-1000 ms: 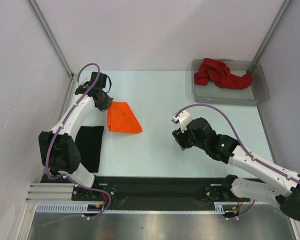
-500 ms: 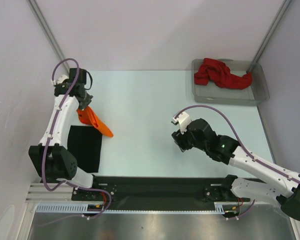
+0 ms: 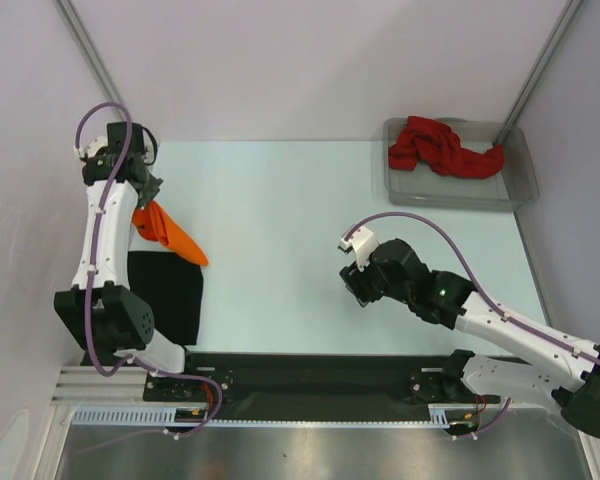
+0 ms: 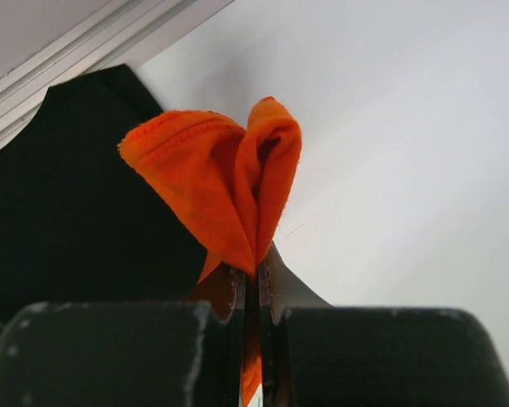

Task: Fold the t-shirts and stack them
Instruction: Neatly place the folded tshirt to the corner

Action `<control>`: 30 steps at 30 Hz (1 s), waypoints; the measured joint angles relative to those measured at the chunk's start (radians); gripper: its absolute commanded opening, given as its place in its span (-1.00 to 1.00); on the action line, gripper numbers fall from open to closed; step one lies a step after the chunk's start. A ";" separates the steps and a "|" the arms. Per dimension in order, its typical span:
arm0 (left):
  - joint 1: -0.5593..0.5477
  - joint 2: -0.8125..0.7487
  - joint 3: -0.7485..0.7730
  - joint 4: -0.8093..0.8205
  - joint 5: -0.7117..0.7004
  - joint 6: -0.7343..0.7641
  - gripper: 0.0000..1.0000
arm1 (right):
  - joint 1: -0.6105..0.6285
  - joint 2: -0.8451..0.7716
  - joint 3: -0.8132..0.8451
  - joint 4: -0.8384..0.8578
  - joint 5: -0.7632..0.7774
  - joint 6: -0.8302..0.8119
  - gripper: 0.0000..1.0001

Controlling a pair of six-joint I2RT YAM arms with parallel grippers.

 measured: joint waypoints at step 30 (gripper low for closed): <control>0.057 0.098 0.110 0.008 0.108 0.027 -0.99 | 0.006 0.029 -0.006 0.023 -0.008 0.005 0.24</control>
